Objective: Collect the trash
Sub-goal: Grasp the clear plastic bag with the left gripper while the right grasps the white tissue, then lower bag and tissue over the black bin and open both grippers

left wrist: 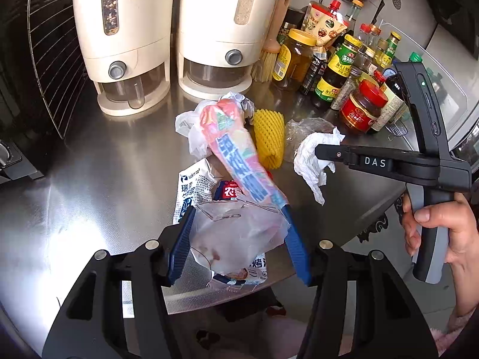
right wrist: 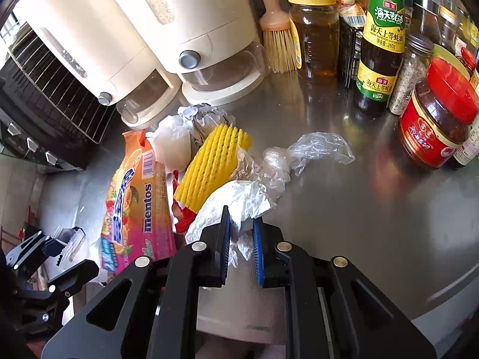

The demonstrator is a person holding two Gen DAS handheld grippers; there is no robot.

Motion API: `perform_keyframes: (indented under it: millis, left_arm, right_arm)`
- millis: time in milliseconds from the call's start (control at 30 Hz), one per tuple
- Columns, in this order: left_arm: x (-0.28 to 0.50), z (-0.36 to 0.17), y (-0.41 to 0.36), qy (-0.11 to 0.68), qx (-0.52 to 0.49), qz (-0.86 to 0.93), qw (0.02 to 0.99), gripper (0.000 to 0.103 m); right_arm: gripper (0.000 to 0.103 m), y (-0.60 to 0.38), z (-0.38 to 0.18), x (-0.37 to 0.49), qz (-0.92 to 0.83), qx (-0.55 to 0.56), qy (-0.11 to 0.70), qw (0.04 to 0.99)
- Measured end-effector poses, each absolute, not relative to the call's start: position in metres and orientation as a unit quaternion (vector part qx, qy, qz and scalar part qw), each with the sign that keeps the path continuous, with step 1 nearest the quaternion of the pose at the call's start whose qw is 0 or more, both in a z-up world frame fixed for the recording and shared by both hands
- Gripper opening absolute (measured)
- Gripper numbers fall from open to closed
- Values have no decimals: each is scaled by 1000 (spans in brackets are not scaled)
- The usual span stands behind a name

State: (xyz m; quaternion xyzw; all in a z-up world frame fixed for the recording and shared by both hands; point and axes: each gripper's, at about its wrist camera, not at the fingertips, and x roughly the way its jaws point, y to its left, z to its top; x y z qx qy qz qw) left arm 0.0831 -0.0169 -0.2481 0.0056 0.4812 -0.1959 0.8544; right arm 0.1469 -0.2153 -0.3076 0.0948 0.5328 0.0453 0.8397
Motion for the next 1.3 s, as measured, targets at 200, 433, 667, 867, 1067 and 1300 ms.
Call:
perform_keyframes:
  millis: [200, 433, 667, 867, 1067, 1300]
  left_arm:
    - [73, -245, -4, 480, -5, -185, 857, 54]
    - [49, -235, 4, 469, -12, -180, 864, 54]
    - [9, -242, 4, 480, -16, -179, 859, 54]
    - [-28, -270, 2, 509, -15, -174, 843, 54]
    - [-57, -313, -1, 550, -19, -171, 818, 54]
    - [-72, -382, -12, 597, -13, -155, 787, 54]
  right_arm:
    - [15, -211, -301, 137, 47, 91, 528, 843]
    - [15, -207, -284, 114, 49, 83, 517, 851]
    - [15, -206, -278, 66, 57, 85, 516, 850]
    - [15, -206, -289, 16, 67, 92, 532, 839]
    - [15, -202, -321, -21, 69, 97, 566, 816]
    - [15, -199, -380, -41, 51, 81, 606, 790]
